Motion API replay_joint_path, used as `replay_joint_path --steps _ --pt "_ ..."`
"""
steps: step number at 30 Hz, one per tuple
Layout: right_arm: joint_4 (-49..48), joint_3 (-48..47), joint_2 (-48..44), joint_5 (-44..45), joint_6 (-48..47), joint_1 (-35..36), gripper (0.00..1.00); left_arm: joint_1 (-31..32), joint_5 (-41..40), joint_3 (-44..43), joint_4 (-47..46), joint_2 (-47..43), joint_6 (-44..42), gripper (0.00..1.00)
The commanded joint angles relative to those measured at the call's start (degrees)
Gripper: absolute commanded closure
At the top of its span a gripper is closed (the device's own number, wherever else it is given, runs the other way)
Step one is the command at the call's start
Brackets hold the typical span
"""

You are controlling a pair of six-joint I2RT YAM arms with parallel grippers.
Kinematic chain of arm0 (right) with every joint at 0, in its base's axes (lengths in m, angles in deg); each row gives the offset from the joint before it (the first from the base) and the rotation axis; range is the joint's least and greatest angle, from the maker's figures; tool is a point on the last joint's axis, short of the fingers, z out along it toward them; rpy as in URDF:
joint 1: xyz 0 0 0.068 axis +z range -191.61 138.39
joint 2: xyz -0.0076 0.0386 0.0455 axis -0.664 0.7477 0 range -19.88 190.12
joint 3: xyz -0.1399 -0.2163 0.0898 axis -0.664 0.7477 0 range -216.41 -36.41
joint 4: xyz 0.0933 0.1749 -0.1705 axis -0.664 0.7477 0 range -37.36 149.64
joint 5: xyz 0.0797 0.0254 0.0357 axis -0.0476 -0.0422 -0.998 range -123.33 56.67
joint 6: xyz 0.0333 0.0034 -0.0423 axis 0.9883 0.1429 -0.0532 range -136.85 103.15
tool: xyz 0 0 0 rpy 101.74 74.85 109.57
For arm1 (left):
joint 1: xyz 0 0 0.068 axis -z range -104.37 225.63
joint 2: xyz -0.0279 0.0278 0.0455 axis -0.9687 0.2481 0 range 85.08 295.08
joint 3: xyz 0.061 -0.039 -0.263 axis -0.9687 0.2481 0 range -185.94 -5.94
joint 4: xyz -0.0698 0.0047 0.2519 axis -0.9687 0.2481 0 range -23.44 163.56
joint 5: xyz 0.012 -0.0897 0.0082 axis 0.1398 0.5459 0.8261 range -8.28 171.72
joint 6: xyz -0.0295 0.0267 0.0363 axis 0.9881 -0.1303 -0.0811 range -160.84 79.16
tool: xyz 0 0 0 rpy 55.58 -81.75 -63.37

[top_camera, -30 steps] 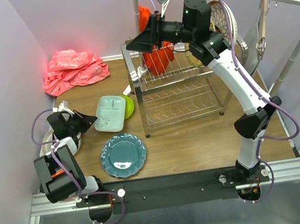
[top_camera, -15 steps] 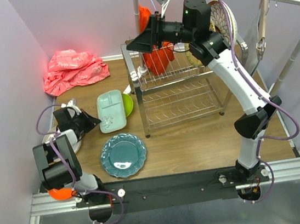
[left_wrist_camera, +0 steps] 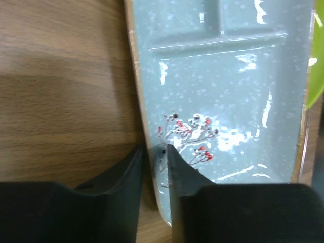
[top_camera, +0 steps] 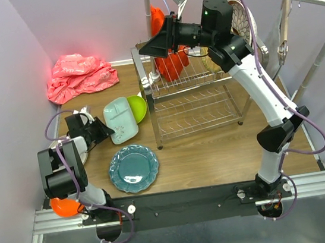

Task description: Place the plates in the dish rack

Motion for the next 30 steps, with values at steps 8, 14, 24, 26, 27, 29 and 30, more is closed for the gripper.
replay_joint_path --steps 8,14,24,26,27,29,30 --pt "-0.28 0.48 -2.02 -0.37 -0.25 -0.59 0.07 0.82 1.25 0.02 1.47 3.62 -0.91 0.46" --pt "-0.19 0.39 -2.11 -0.19 -0.25 -0.67 0.07 0.73 2.92 0.02 0.94 4.33 -0.73 0.3" --pt "-0.37 -0.05 -2.02 0.16 -0.16 -0.76 0.07 0.21 3.97 -3.58 3.05 8.11 -2.23 0.4" --pt "-0.28 0.21 -2.2 0.16 -0.24 -0.85 0.07 0.12 4.24 -4.11 3.4 8.9 -2.4 0.61" --pt "-0.28 0.3 -2.37 0.24 -0.42 -0.94 0.07 0.03 4.33 -4.55 3.49 9.25 -2.32 0.69" --pt "-0.28 0.47 -2.55 0.25 -0.42 -1.03 0.07 -0.06 4.68 -4.82 3.49 9.69 -2.58 0.92" --pt "-0.28 0.65 -2.73 0.24 -0.42 -1.11 0.07 -0.15 4.76 -4.82 3.49 9.87 -2.58 1.0"
